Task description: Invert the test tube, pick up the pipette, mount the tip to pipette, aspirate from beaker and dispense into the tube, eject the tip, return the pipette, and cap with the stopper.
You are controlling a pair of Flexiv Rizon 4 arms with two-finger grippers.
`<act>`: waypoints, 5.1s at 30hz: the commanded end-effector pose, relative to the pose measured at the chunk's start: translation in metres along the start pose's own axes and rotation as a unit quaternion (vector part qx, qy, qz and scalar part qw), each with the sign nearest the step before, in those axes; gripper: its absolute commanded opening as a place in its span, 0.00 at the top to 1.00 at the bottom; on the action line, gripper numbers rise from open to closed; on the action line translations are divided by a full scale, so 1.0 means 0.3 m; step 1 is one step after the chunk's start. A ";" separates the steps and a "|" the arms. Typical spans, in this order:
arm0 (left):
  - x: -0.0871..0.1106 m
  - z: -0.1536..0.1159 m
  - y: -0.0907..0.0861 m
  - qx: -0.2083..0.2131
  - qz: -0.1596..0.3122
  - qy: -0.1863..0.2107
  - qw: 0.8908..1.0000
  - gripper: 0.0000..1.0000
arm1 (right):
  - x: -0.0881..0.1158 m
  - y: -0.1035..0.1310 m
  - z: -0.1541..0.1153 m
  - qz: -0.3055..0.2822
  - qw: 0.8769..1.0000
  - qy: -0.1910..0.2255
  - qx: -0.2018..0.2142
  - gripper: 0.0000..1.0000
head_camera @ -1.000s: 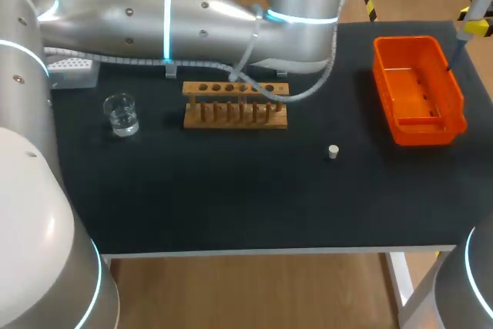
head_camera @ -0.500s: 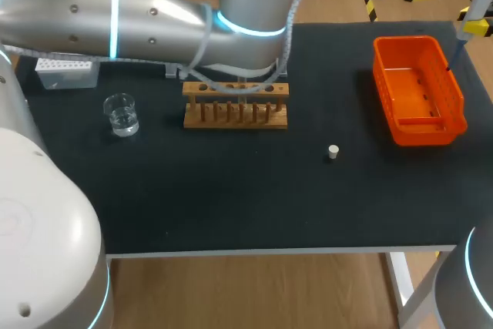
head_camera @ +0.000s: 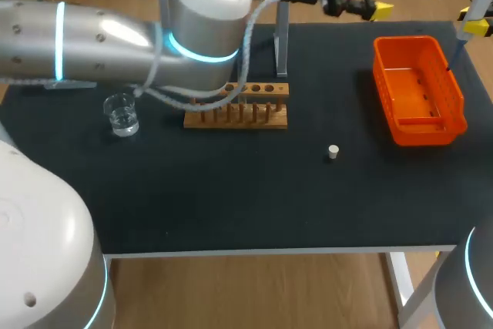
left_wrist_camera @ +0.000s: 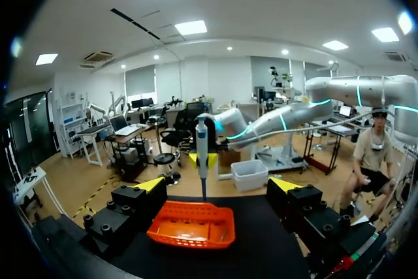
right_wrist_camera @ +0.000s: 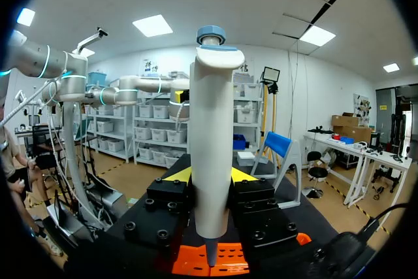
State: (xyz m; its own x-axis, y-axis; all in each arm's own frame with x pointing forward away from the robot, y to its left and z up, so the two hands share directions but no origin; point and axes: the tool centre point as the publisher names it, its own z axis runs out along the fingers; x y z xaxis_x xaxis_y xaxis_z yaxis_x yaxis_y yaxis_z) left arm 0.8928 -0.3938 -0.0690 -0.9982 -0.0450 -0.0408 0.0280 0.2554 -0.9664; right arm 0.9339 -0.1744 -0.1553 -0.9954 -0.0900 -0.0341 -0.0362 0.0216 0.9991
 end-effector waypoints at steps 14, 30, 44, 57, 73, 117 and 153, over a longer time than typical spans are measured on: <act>0.129 -0.283 0.153 0.025 -0.040 -0.085 0.995 0.00 | -0.002 0.002 -0.004 0.000 1.000 0.002 0.001 1.00; 0.133 -0.289 0.148 0.019 -0.054 -0.099 0.993 0.00 | -0.002 0.002 -0.004 0.000 1.000 0.002 0.001 1.00; 0.120 -0.403 0.223 0.044 -0.009 -0.120 0.992 0.00 | -0.002 0.002 -0.004 0.000 1.000 0.002 0.001 1.00; 0.129 -0.513 0.324 0.080 -0.007 -0.120 0.990 0.00 | -0.002 0.002 -0.004 0.000 1.000 0.002 0.001 1.00; 0.122 -0.519 0.350 0.099 -0.011 -0.108 0.989 0.00 | -0.002 0.002 -0.004 0.000 1.000 0.002 0.001 1.00; 0.126 -0.523 0.357 0.095 -0.028 -0.111 0.989 0.00 | -0.002 0.002 -0.004 0.000 1.000 0.002 0.001 1.00; 0.126 -0.523 0.357 0.095 -0.028 -0.111 0.989 0.00 | 0.226 0.008 0.550 -0.023 1.000 0.008 -0.005 1.00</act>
State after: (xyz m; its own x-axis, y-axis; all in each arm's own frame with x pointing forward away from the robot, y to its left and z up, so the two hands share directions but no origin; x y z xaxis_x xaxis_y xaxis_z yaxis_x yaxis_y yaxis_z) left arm 0.8504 -0.2140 -0.1338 -0.9647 -0.2627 -0.0196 0.0029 0.0640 -0.9979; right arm 0.8593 -0.0345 -0.1605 -0.9820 -0.1705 -0.0813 -0.0827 0.0011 0.9966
